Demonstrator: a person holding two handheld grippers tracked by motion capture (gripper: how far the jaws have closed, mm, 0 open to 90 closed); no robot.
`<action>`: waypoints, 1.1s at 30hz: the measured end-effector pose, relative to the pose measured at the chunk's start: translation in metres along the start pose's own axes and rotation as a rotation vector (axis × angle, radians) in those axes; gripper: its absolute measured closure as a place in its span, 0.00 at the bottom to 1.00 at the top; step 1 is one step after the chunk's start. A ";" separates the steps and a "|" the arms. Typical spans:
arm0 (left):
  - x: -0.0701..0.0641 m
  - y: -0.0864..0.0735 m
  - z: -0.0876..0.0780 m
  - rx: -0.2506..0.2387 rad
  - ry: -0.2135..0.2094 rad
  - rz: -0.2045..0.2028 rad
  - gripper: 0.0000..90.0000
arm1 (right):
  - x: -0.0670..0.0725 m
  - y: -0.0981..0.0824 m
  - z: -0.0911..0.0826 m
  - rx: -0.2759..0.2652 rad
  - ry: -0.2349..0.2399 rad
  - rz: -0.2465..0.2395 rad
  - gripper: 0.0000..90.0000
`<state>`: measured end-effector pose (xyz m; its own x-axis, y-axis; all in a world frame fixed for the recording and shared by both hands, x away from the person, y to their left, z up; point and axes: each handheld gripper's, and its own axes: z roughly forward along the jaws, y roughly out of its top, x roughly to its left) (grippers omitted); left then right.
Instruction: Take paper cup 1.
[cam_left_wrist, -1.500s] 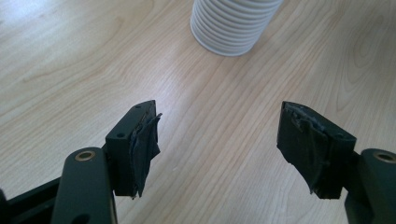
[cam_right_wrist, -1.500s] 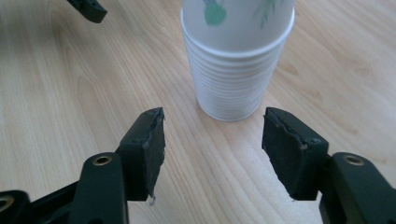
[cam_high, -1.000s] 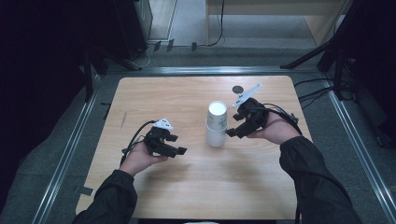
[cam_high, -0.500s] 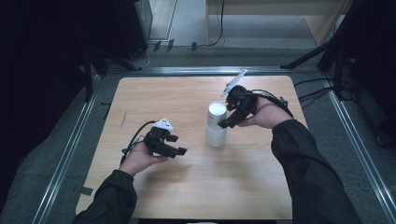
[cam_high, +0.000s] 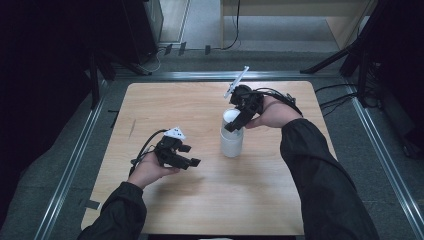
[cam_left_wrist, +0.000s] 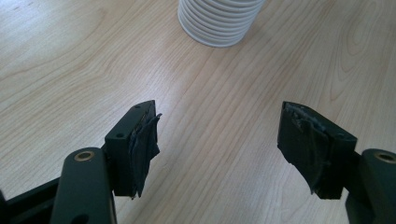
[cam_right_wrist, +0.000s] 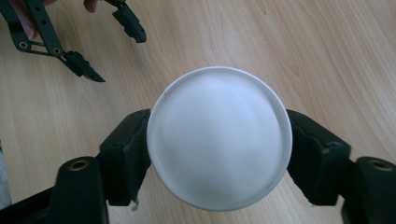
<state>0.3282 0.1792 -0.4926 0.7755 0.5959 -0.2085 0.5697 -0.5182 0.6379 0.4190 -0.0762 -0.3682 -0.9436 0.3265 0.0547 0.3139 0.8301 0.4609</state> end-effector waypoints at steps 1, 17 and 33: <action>0.000 0.000 0.000 -0.001 -0.001 0.001 0.32 | 0.000 0.001 0.000 0.007 -0.003 -0.003 0.36; 0.000 0.000 0.000 0.001 -0.007 0.002 0.29 | 0.002 0.005 -0.013 0.007 -0.009 -0.030 0.37; 0.000 0.000 -0.002 -0.011 -0.017 0.001 0.28 | 0.015 0.017 -0.052 -0.004 -0.038 -0.050 0.38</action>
<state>0.3277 0.1808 -0.4908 0.7805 0.5849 -0.2208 0.5664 -0.5120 0.6458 0.4050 -0.0810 -0.3140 -0.9534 0.3018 -0.0025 0.2660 0.8442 0.4654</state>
